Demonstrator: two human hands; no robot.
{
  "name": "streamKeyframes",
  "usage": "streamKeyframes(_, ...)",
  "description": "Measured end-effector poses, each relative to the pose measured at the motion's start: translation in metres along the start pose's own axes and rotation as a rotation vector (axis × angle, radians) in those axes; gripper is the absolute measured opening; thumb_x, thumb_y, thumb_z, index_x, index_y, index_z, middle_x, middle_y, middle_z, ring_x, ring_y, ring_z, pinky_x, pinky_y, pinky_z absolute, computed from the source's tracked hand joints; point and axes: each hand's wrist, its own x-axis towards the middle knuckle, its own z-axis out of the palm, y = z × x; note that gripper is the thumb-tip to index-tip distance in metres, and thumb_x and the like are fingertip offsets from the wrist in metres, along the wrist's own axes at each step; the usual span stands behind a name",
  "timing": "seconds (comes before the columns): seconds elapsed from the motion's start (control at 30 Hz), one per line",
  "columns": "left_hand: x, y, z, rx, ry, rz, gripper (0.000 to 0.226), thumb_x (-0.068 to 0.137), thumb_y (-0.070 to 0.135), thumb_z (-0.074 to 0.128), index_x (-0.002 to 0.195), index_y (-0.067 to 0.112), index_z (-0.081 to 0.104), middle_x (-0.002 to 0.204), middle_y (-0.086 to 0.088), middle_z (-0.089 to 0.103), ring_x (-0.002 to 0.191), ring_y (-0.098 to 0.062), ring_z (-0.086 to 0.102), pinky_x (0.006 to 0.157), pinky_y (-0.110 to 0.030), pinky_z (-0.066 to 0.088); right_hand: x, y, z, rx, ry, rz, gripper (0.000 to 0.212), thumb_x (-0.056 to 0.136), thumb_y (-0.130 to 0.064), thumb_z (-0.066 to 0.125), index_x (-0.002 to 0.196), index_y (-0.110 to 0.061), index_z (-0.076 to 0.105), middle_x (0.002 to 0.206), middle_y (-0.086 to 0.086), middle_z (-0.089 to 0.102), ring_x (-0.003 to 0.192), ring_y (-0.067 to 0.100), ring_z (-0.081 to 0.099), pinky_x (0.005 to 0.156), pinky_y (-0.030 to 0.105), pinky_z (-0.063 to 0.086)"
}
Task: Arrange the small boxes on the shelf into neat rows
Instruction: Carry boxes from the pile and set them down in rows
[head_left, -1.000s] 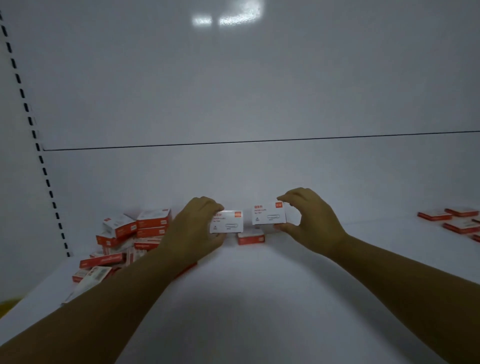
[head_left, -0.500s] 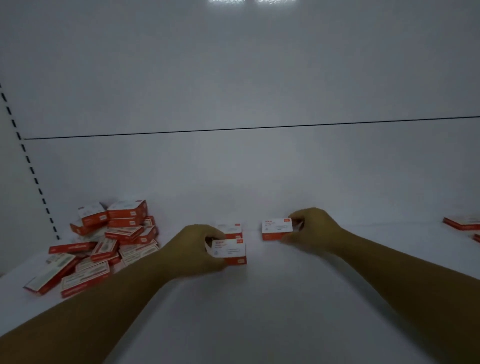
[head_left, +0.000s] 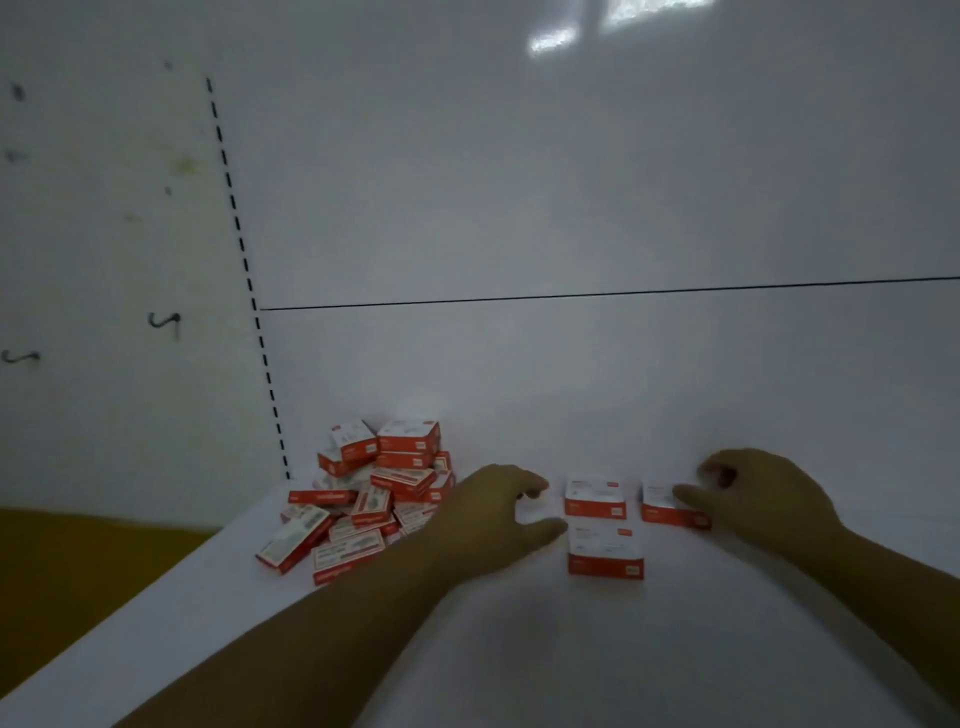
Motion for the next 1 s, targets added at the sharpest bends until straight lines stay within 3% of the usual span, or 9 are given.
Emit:
streamKeyframes(0.1,-0.008,-0.039,-0.043,0.051,0.172,-0.011,0.041,0.080,0.041,0.061,0.118,0.024,0.058,0.115,0.005,0.058,0.101,-0.008,0.048,0.083,-0.021,0.035,-0.003,-0.044,-0.003,0.105,0.138,-0.076,0.043,0.078,-0.052,0.062,0.105,-0.019,0.064,0.094,-0.002,0.061,0.079,0.013,0.053,0.068,0.027,0.040)
streamKeyframes(0.17,-0.015,-0.072,-0.070,0.120,0.329,-0.086,0.034,0.078,0.036,0.063,0.109,0.022,0.063,0.106,0.004,0.058,0.103,-0.014,0.049,0.079,-0.025,0.037,-0.005,-0.084,0.008,0.176,0.098,-0.157,0.035,0.080,-0.046,0.063,0.105,-0.021,0.064,0.091,-0.006,0.059,0.077,0.010,0.052,0.066,0.026,0.037)
streamKeyframes(0.27,-0.030,-0.121,-0.094,0.133,0.472,-0.282,0.039,0.075,0.042,0.067,0.109,0.023,0.060,0.112,0.002,0.054,0.105,-0.014,0.047,0.080,-0.026,0.036,-0.008,-0.142,0.038,0.258,0.008,-0.242,0.030,0.083,-0.038,0.062,0.108,-0.021,0.063,0.098,-0.003,0.062,0.079,0.009,0.052,0.070,0.024,0.037)
streamKeyframes(0.43,-0.033,-0.165,-0.102,0.107,0.343,-0.369,0.065,0.070,0.062,0.060,0.126,0.032,0.047,0.118,-0.001,0.046,0.109,-0.015,0.040,0.081,-0.030,0.035,-0.003,-0.221,0.082,0.281,-0.079,-0.359,0.046,0.087,-0.043,0.054,0.130,-0.027,0.049,0.123,0.000,0.051,0.100,0.013,0.054,0.082,0.026,0.042)
streamKeyframes(0.57,-0.020,-0.169,-0.091,0.150,0.163,-0.337,0.064,0.078,0.065,0.048,0.135,0.043,0.031,0.119,-0.004,0.041,0.113,-0.019,0.037,0.088,-0.037,0.039,0.007,-0.252,0.098,0.289,-0.101,-0.360,0.056,0.089,-0.047,0.050,0.140,-0.030,0.035,0.129,0.001,0.040,0.110,0.017,0.051,0.090,0.032,0.047)
streamKeyframes(0.67,-0.014,-0.169,-0.087,0.220,0.199,-0.330,0.065,0.072,0.070,0.049,0.129,0.039,0.042,0.113,-0.004,0.049,0.108,-0.021,0.043,0.090,-0.039,0.040,0.013,-0.259,0.106,0.304,-0.054,-0.329,0.052,0.088,-0.044,0.053,0.135,-0.025,0.043,0.129,0.002,0.041,0.107,0.016,0.052,0.087,0.027,0.046)
streamKeyframes(0.8,-0.005,-0.167,-0.084,0.190,0.304,-0.374,0.067,0.063,0.071,0.059,0.117,0.032,0.053,0.104,-0.001,0.062,0.096,-0.019,0.056,0.084,-0.040,0.048,0.018,-0.265,0.109,0.403,0.023,-0.279,0.037,0.083,-0.033,0.064,0.118,-0.023,0.056,0.122,0.000,0.049,0.091,0.009,0.053,0.065,0.009,0.037)
streamKeyframes(0.9,-0.002,-0.168,-0.083,0.006,0.370,-0.387,0.050,0.067,0.054,0.069,0.108,0.031,0.054,0.103,-0.004,0.063,0.080,-0.015,0.060,0.068,-0.031,0.053,0.023,-0.265,0.108,0.420,0.005,-0.262,0.041,0.076,-0.032,0.071,0.114,-0.024,0.056,0.114,0.000,0.056,0.090,0.010,0.054,0.072,0.017,0.042)
streamKeyframes(1.0,-0.002,-0.172,-0.084,-0.102,0.399,-0.350,0.044,0.070,0.040,0.073,0.107,0.028,0.054,0.104,-0.001,0.065,0.071,-0.008,0.058,0.055,-0.020,0.048,0.030,-0.261,0.103,0.404,-0.063,-0.218,0.062,0.071,-0.033,0.076,0.126,-0.019,0.051,0.118,0.001,0.054,0.103,0.015,0.053,0.083,0.022,0.042)
